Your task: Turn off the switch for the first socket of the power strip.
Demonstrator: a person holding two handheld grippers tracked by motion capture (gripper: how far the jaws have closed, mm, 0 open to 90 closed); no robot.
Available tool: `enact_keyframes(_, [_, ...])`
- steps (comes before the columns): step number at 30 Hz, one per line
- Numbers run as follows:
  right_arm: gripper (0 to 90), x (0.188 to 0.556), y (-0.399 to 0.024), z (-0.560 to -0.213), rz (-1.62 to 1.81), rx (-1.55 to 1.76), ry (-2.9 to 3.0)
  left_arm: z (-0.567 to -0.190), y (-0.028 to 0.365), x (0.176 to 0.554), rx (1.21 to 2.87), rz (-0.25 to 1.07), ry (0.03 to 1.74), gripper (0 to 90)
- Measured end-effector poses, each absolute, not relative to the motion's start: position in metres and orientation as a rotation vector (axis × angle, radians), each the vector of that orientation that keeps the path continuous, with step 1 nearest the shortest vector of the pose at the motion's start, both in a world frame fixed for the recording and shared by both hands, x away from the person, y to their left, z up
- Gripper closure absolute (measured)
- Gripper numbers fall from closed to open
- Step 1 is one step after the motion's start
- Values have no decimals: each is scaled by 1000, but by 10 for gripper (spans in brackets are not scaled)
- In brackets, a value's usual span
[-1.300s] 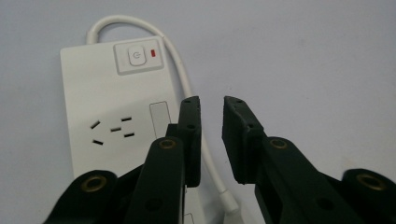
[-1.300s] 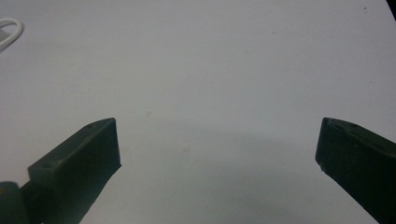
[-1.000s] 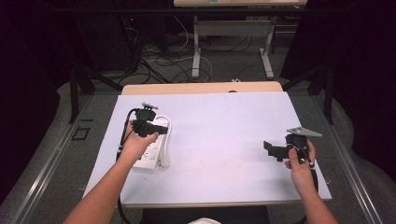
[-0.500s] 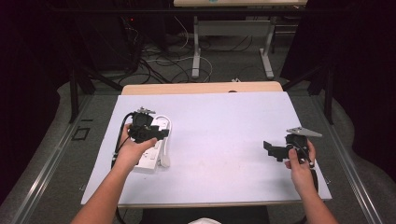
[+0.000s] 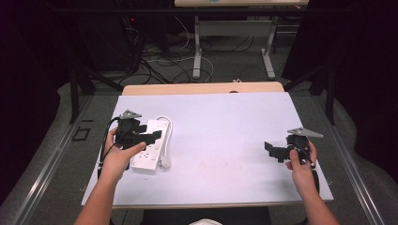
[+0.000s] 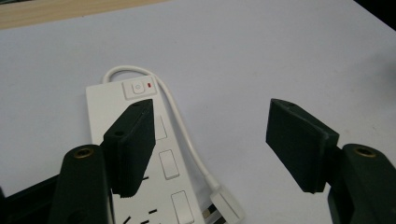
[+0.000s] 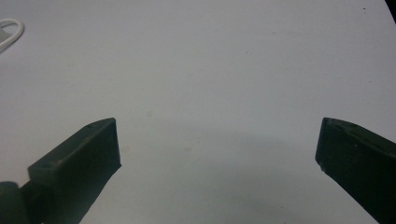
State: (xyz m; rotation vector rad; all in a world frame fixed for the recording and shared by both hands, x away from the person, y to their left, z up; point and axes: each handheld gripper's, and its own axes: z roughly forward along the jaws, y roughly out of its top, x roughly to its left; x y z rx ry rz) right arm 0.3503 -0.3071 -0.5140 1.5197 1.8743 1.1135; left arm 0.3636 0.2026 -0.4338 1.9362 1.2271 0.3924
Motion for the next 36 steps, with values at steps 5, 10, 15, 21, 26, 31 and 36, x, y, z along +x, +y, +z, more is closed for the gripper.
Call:
enact_keyframes(5, [0,350,-306,-513,1113,1521,1881,-434,215,359,1866,394,1269,193])
enact_keyframes(10, [0,350,-306,-513,1114,1523,1879,-434,226,355,1808,367,1285,44])
enact_keyframes(15, [0,350,-307,-513,1112,1513,1881,-437,240,349,1786,380,1265,1])
enact_keyframes(21, [0,350,-305,-514,1113,1511,1871,-445,264,345,1718,412,1322,1])
enact_keyframes(26, [0,350,-306,-514,1112,1516,1877,-454,279,343,1691,411,1369,1])
enact_keyframes(31, [0,351,-308,-515,1107,1517,1866,-462,290,343,1662,399,1390,3])
enact_keyframes(36, [0,350,-309,-514,1110,1521,1868,-469,302,343,1634,398,1414,3])
